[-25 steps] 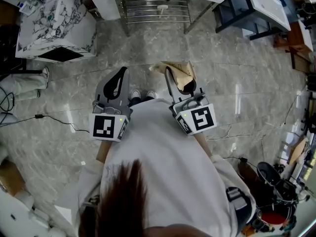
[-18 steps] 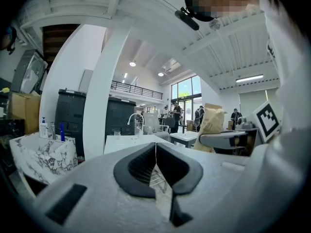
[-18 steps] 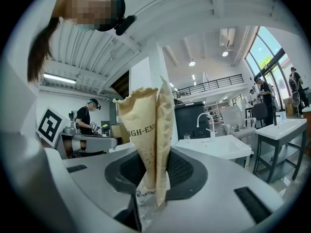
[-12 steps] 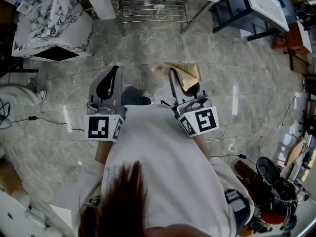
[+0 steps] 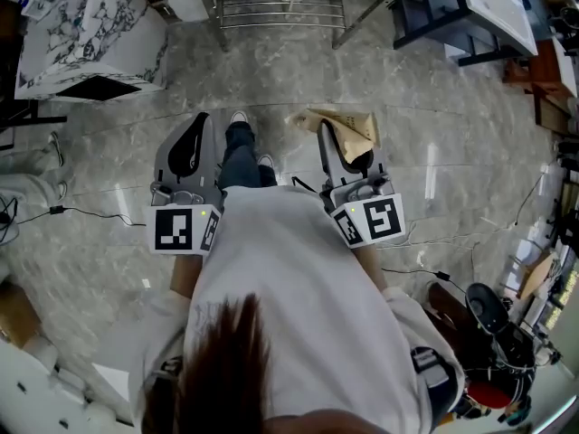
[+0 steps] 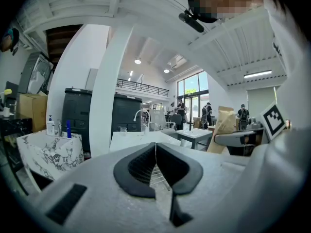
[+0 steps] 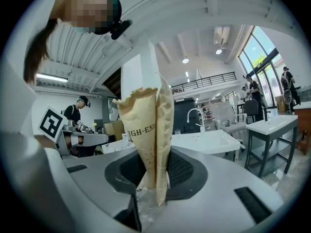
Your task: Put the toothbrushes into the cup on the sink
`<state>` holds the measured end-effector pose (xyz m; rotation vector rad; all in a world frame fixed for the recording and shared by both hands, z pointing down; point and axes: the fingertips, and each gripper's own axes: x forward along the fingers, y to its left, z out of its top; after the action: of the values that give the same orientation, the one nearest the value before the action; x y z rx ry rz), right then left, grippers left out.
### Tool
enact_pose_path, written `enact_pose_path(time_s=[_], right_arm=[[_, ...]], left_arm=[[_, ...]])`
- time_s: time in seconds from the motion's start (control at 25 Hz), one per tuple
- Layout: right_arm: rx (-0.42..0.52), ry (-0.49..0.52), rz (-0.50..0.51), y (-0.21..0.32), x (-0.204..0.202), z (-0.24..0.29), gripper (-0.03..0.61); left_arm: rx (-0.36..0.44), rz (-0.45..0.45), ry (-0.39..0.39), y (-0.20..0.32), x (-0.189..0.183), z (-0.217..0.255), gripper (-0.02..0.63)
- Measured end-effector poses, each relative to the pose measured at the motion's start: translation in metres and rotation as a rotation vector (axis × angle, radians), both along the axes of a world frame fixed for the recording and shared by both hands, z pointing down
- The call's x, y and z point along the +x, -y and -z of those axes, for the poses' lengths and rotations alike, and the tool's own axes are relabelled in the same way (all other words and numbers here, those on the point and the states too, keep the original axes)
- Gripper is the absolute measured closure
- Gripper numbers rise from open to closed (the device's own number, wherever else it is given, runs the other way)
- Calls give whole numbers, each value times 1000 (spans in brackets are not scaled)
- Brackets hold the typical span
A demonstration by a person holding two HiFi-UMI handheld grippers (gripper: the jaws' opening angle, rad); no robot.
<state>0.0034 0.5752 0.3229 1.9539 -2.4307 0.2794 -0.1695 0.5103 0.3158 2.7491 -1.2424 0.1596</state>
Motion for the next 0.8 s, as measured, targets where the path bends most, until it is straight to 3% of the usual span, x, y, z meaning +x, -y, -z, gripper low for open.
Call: enact_pose_path(time_s=[0.8], right_arm=[[-13, -6, -49, 167, -15, 5, 486]], left_arm=[[-5, -96, -37, 166, 0, 10, 598]])
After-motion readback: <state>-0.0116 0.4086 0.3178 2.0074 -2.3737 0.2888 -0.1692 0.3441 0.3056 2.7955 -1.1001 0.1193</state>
